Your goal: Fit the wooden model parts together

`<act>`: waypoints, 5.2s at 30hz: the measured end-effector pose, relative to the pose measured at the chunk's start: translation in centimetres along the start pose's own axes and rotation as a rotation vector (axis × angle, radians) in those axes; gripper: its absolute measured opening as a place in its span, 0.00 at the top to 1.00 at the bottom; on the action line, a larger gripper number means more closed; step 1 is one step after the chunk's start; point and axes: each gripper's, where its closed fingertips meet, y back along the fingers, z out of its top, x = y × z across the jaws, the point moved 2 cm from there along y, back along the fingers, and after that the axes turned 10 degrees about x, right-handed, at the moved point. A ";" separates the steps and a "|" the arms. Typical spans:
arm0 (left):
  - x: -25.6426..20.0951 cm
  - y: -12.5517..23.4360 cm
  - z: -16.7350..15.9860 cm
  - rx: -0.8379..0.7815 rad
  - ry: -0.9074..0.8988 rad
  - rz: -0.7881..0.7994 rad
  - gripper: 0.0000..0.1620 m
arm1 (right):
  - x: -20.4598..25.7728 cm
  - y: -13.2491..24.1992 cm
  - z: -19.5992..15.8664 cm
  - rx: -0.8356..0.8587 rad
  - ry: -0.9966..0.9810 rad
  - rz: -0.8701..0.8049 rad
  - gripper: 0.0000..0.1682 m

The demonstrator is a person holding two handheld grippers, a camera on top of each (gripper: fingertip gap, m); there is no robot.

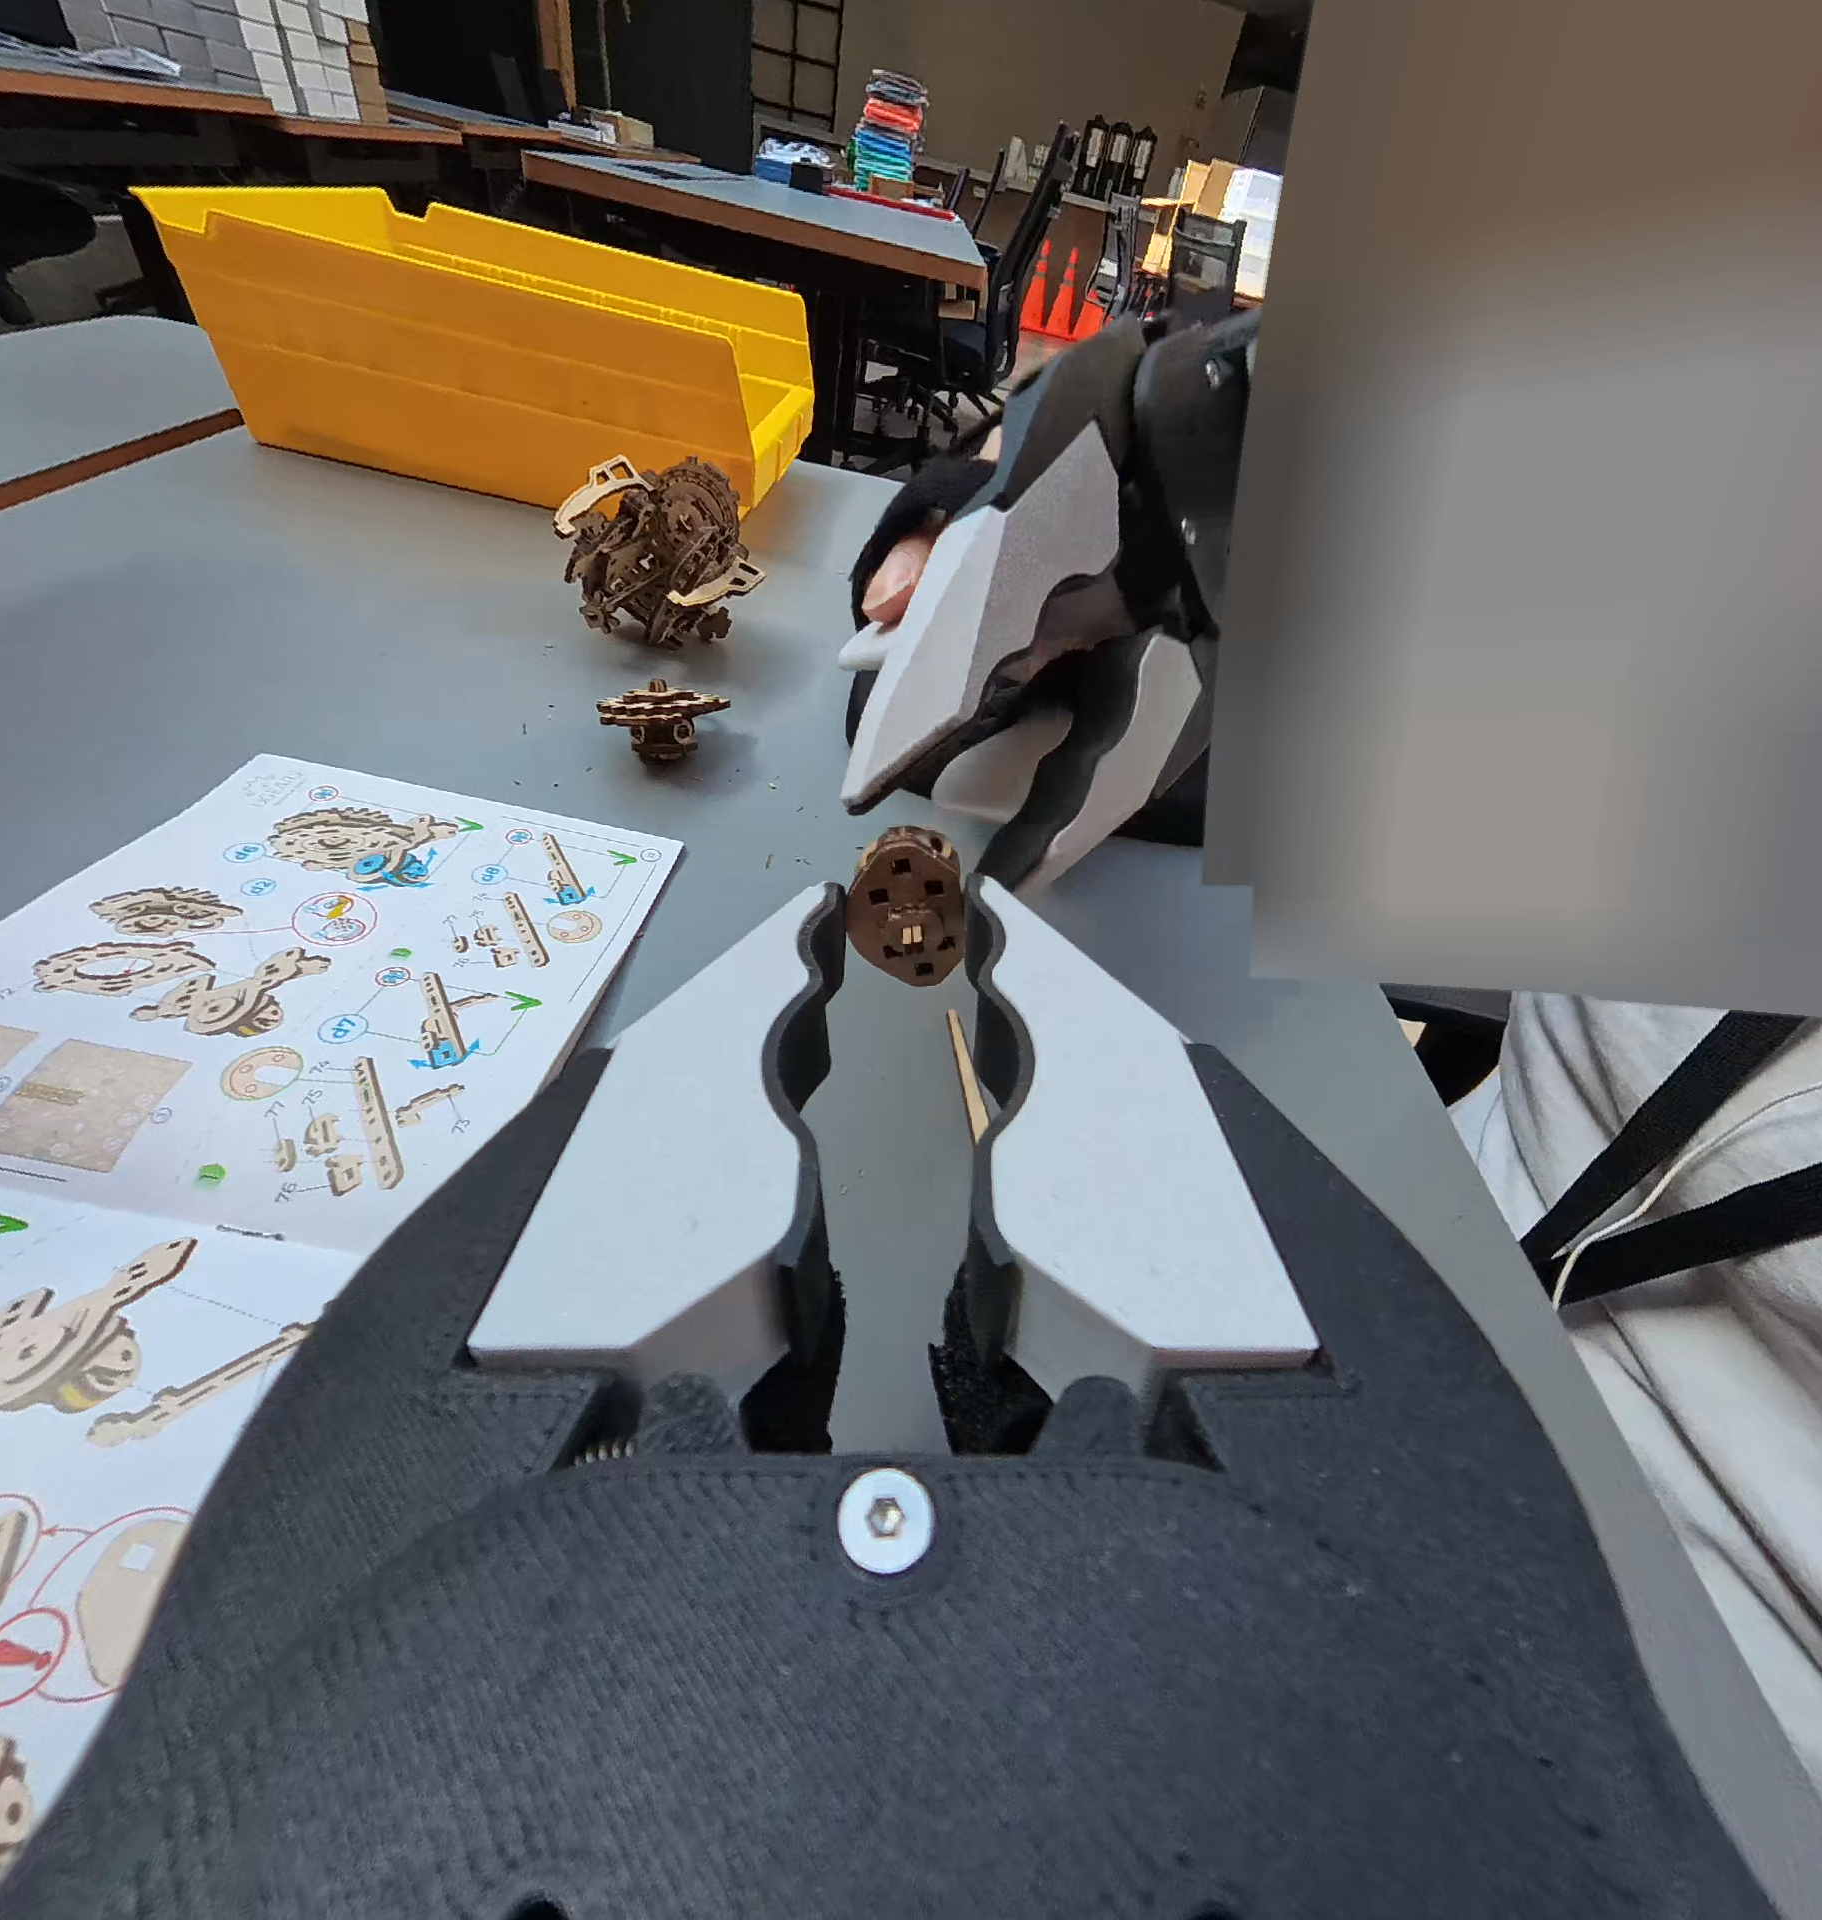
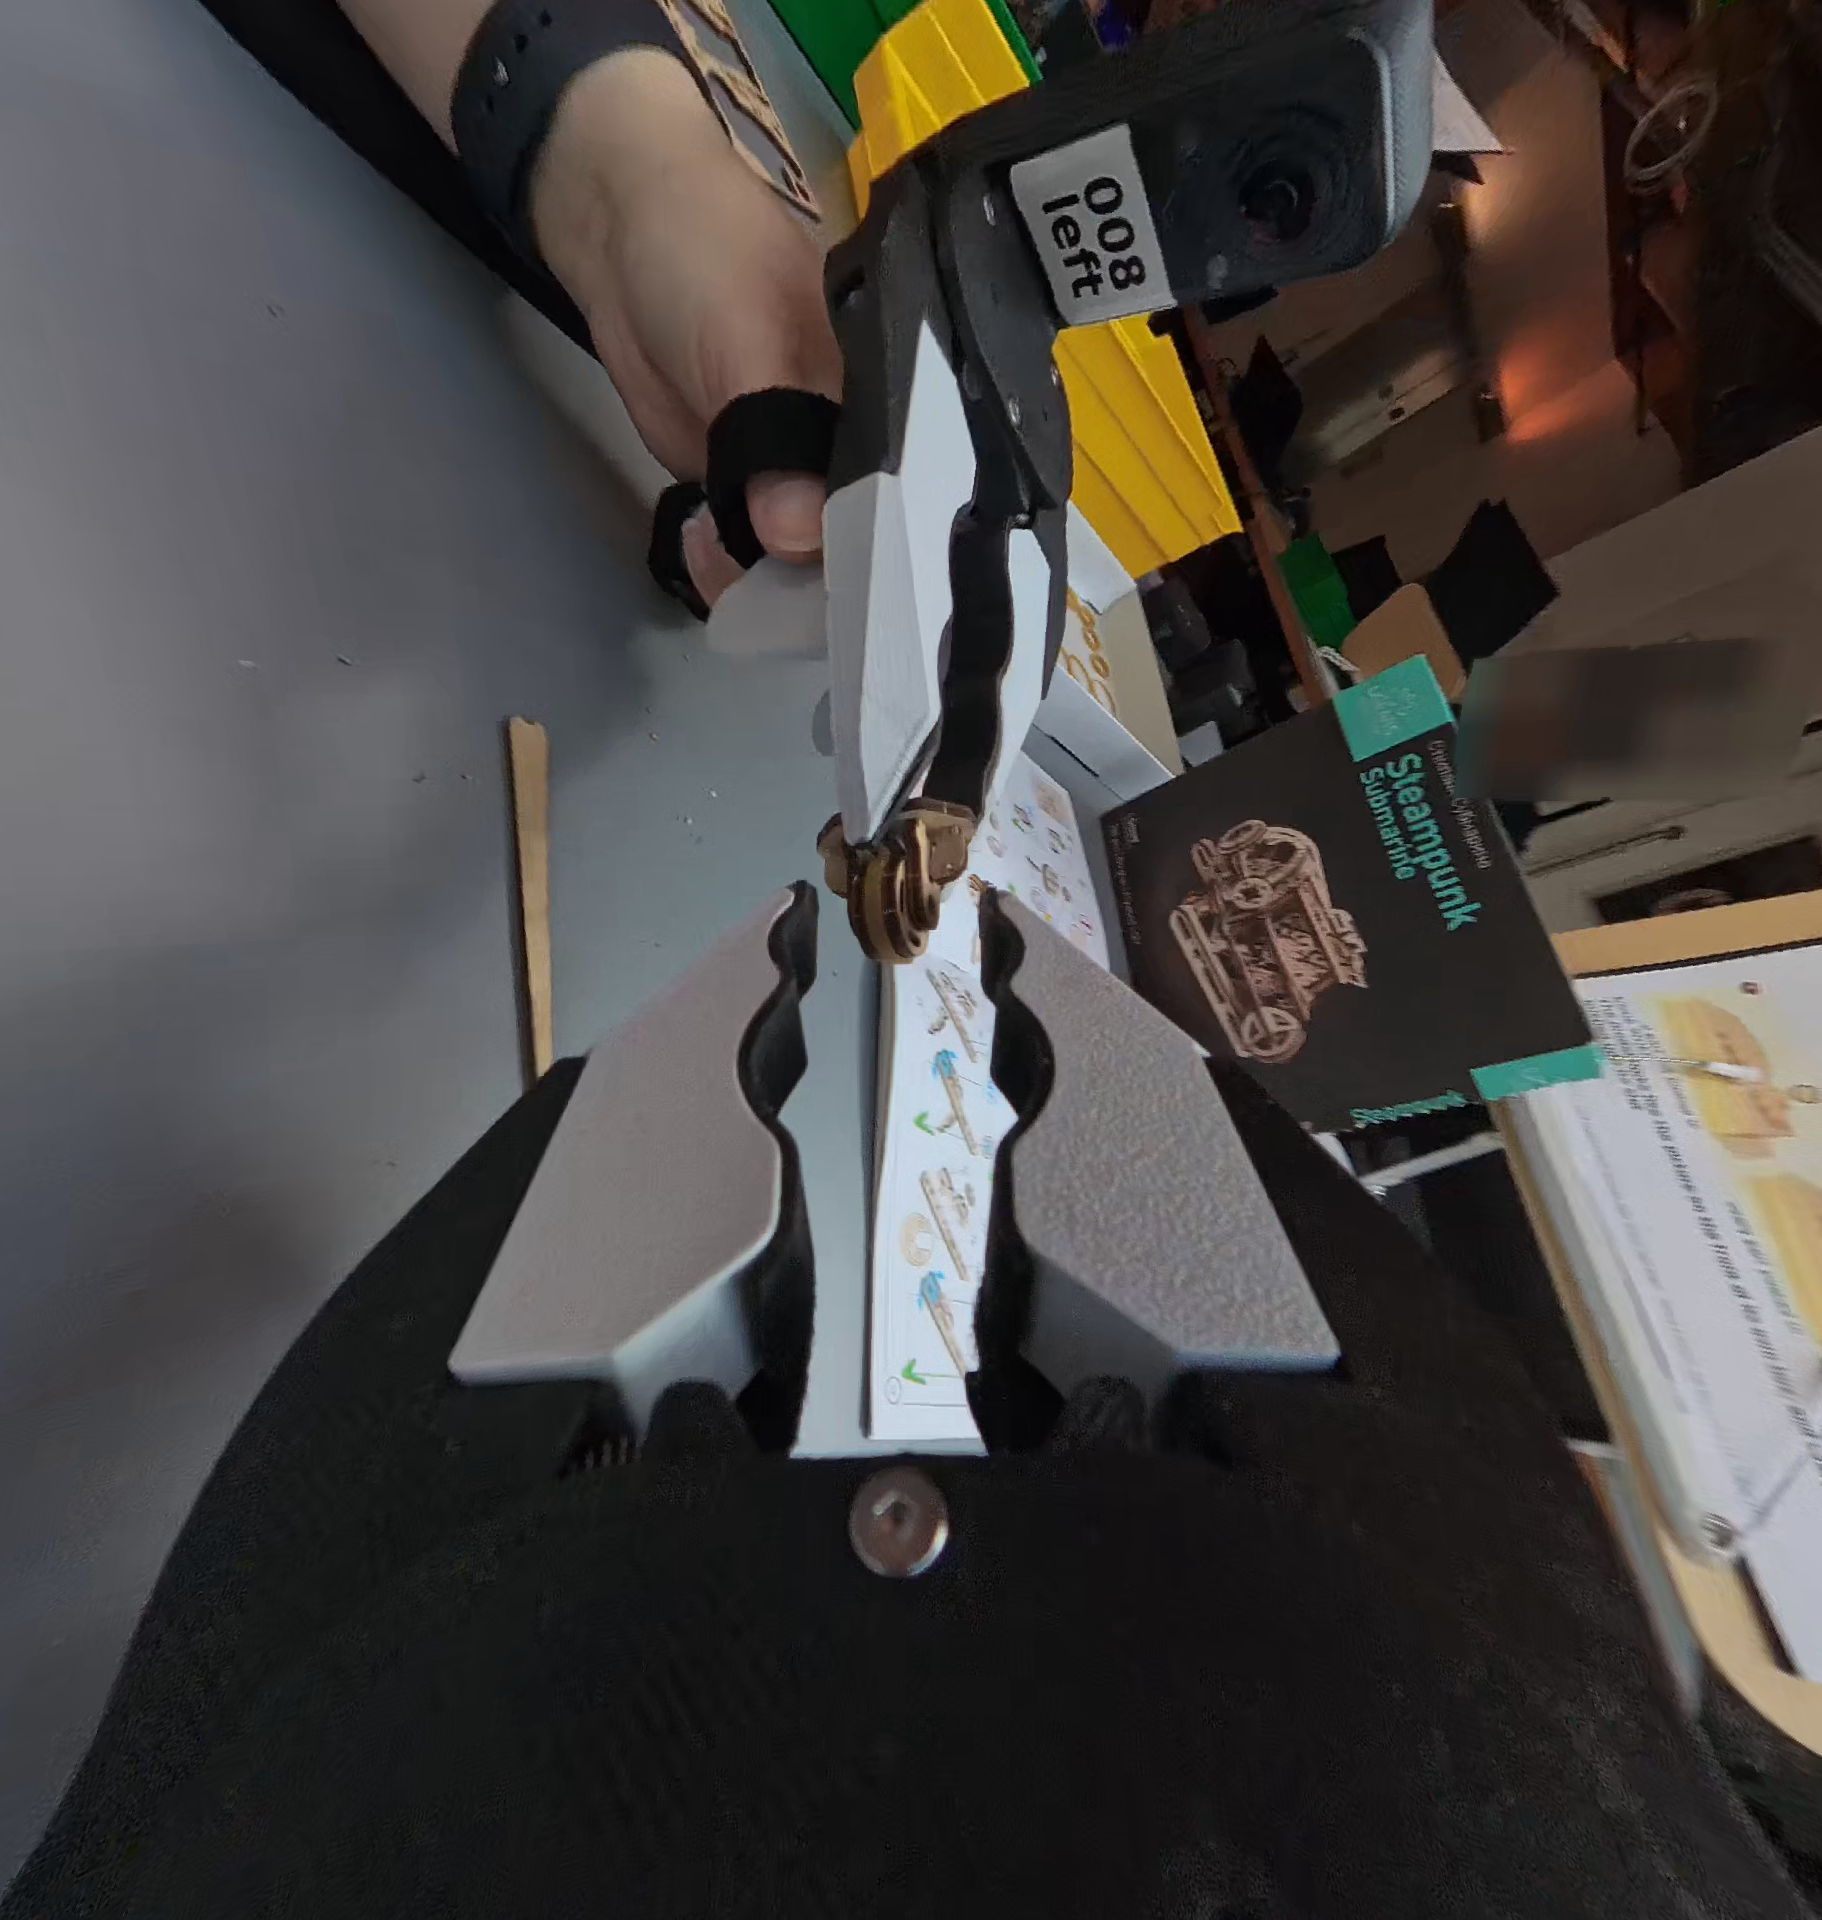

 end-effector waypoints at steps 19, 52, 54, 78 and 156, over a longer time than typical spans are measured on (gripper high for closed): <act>-1.3 -0.2 -0.2 0.046 -0.312 0.087 0.87 | -0.5 0.7 0.8 -0.272 -0.585 0.402 0.98; -0.4 0.6 -1.1 0.076 -0.297 0.076 0.98 | 0.4 0.1 -0.2 -0.209 -0.464 0.370 1.00; -0.6 0.1 -1.8 0.107 -0.348 0.087 1.00 | 1.0 -0.4 -0.6 -0.177 -0.459 0.391 0.99; 0.1 -0.2 -2.6 0.170 -0.278 0.088 0.98 | 1.8 -1.5 -1.2 -0.142 -0.492 0.426 0.99; 0.2 -1.4 -4.5 0.316 -0.383 0.155 0.95 | 3.9 -3.0 -2.2 -0.009 -0.368 0.456 0.99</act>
